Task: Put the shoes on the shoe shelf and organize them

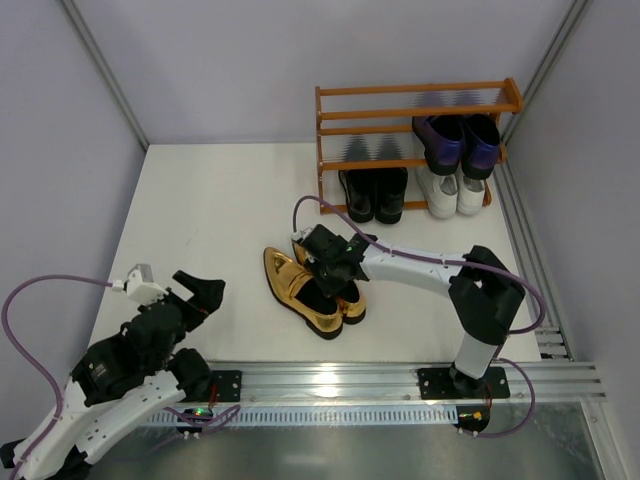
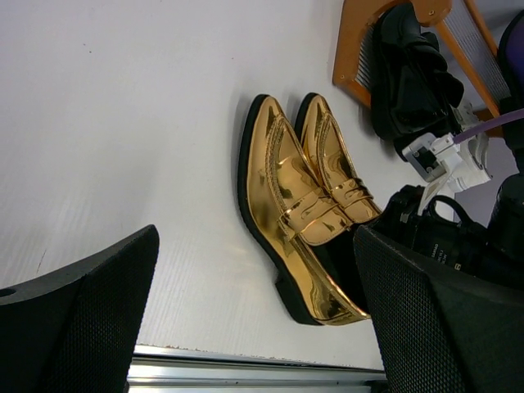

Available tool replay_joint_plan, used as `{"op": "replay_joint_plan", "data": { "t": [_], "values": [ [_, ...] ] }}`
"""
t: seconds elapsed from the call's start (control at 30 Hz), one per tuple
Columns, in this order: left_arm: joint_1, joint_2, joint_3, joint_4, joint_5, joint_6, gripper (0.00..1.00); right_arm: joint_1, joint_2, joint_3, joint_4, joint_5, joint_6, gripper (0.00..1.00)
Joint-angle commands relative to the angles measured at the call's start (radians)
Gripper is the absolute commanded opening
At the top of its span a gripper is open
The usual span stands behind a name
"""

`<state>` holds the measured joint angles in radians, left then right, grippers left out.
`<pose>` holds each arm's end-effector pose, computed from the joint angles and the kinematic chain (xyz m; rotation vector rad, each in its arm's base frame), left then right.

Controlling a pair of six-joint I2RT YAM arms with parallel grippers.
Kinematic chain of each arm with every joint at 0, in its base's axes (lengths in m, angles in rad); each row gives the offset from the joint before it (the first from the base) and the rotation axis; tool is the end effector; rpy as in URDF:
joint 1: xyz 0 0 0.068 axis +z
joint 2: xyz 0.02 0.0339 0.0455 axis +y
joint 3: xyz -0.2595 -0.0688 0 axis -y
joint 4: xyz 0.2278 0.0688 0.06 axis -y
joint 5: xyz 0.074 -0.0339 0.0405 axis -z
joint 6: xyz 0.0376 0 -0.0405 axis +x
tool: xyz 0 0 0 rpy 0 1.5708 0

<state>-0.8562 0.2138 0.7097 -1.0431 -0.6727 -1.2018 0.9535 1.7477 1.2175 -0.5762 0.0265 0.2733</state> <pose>0.0351 -0.0047 0.2759 -0.7321 1.9060 -0.6030 0.1991 0.2787 0.2057 -0.9015 2.5733 0.3416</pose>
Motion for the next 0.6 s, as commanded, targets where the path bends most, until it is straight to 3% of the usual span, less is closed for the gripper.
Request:
{"op": "replay_joint_plan", "data": {
  "t": [0.0, 0.27, 0.57],
  "values": [
    [0.0, -0.008, -0.003, -0.003, -0.041, -0.022, 1.0, 0.007, -0.094, 0.034, -0.004, 0.009, -0.023, 0.04],
    [-0.001, 0.007, 0.002, 0.011, -0.03, -0.015, 1.0, -0.024, -0.258, 0.122, -0.117, 0.093, -0.072, 0.04],
    [-0.001, -0.001, 0.004, 0.028, -0.022, -0.002, 1.0, -0.208, -0.378, 0.241, -0.237, 0.176, -0.129, 0.04]
  ]
}}
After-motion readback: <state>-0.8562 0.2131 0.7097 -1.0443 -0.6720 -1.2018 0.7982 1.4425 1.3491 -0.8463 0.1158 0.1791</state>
